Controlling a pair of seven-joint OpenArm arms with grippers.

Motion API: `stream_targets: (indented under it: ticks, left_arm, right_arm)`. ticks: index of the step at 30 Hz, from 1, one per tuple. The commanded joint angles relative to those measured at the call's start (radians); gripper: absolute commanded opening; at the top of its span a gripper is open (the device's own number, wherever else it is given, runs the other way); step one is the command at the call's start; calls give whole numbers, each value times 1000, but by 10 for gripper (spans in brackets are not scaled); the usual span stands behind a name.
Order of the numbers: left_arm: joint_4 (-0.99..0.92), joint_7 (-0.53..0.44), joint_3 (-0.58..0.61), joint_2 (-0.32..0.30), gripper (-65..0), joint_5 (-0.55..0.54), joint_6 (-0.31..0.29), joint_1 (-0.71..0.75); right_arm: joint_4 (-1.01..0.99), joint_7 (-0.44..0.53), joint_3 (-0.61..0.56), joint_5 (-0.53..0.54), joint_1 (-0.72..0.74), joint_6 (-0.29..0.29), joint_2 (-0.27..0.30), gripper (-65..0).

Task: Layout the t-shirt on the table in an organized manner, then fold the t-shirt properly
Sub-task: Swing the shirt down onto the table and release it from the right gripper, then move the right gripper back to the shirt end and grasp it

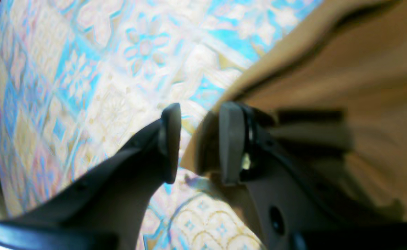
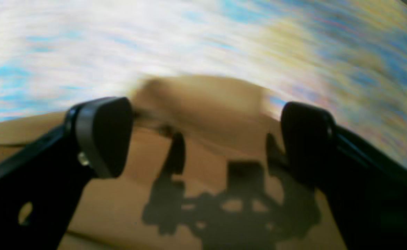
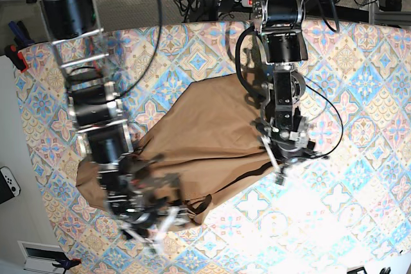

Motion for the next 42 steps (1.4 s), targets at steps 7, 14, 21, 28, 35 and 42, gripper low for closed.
stream_targets:
  ticks: [7,14,21,28,35,42]
  left_arm:
    - [71,-57,15,-3,-455,-1,-54,28]
    - [110,-74,178,-5,-455,9,-88,85]
    - [235,-74,250,1,-454,-1,-252,179]
    - [318,-33,249,35,-456,0,-321,209]
    - [439,119,244,28,-454,-1,-421,215]
    - [468,176,242,12,-454,0,-423,215]
  right_arm:
    - [18,-23,39,14,41,21,15,0]
    - [33,-79,123,20,-23,22,75,0]
    - [383,-207,275,20,-197,47,173,0]
    - [635,-404,398,15,-224,87,209,-82]
    - [750,-513,582,15,-344,99,223,-413]
    - [777,-570,749,15,-410,101,233,-379]
